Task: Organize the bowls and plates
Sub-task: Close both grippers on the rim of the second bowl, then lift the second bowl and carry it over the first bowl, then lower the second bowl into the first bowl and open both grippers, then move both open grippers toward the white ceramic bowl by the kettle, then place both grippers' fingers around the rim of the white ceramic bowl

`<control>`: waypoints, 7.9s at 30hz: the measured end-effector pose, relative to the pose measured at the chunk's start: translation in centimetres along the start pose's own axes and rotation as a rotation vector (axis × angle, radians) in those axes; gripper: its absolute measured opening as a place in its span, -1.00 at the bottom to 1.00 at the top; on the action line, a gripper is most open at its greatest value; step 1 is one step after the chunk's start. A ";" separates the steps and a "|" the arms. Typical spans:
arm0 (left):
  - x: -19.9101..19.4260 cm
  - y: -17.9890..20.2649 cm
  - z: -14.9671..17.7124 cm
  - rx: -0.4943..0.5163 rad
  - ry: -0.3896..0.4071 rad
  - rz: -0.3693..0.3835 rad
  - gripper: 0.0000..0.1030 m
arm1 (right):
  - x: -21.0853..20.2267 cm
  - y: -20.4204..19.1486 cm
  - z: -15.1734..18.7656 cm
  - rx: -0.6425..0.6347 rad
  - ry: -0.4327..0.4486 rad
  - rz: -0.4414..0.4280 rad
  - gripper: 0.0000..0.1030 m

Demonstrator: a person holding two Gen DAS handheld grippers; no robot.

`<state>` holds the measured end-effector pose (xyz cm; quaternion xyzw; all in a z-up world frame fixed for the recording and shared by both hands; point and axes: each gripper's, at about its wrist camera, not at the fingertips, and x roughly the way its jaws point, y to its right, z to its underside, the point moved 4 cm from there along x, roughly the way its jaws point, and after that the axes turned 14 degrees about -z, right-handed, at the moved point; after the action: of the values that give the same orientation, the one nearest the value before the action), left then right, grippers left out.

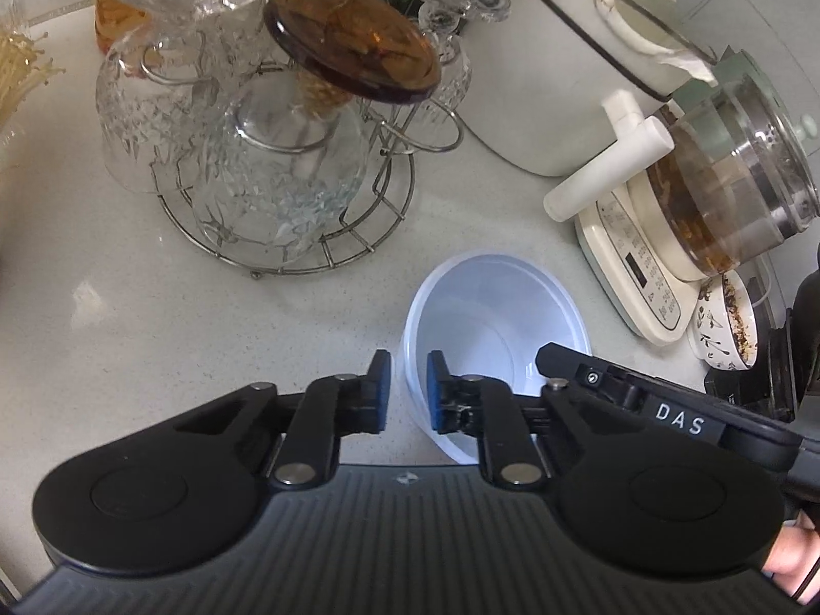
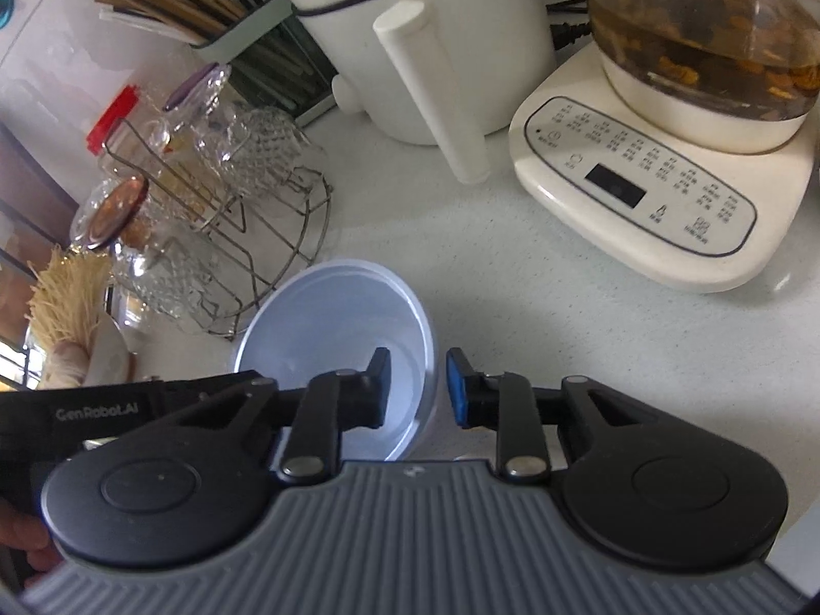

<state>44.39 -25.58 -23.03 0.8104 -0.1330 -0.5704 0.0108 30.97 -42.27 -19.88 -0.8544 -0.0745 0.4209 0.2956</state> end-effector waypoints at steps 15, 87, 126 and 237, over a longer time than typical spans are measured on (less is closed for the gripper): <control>-2.9 -0.3 0.0 0.036 0.035 0.021 -0.82 | -1.8 -1.8 0.5 0.007 0.041 -0.001 -0.78; -11.0 -15.6 8.9 0.143 -0.094 0.020 -0.81 | -1.0 -15.9 13.5 0.135 -0.023 0.071 -0.73; -21.3 -15.1 6.4 0.256 0.209 0.044 -0.03 | -9.3 -21.6 10.2 -0.070 0.329 0.225 0.29; -2.1 9.7 6.1 0.352 -0.102 0.075 -0.81 | -8.7 6.9 6.9 0.358 0.041 0.073 -0.69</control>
<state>36.09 -33.60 -21.59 0.7642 -0.2613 -0.5780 -0.1167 19.34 -48.09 -21.23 -0.7986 0.0387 0.4203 0.4290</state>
